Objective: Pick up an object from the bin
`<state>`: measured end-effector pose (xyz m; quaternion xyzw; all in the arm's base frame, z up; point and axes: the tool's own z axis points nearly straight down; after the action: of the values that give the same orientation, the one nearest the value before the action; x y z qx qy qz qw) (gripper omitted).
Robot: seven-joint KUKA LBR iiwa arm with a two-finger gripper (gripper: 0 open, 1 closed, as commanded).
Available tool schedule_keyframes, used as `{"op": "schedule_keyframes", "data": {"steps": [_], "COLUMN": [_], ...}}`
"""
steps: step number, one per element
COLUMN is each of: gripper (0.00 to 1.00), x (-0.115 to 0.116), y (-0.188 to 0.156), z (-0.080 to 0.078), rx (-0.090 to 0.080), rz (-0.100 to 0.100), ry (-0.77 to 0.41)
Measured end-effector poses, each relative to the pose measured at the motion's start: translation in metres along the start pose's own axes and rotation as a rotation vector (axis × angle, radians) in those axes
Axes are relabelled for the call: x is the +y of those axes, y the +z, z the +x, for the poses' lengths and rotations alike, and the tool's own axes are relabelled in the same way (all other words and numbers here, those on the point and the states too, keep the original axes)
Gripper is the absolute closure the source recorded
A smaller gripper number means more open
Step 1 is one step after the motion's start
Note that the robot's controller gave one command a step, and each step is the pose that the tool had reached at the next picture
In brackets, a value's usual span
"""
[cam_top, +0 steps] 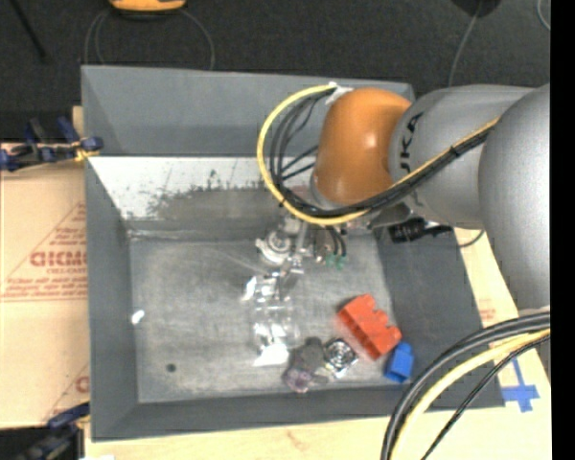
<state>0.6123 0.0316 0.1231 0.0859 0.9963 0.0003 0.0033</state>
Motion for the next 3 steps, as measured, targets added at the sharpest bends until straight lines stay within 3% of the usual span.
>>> {"op": "schedule_keyframes", "data": {"steps": [1,2,3], "gripper": [0.00,0.00,0.00], "x": [0.024,0.007,0.004], "y": [0.035,-0.027,-0.011], "z": [-0.011,-0.019,-0.020], "rx": [0.002,-0.003,0.004], "rz": [0.000,-0.001,0.000], "ry": [-0.225,0.027,0.070]}}
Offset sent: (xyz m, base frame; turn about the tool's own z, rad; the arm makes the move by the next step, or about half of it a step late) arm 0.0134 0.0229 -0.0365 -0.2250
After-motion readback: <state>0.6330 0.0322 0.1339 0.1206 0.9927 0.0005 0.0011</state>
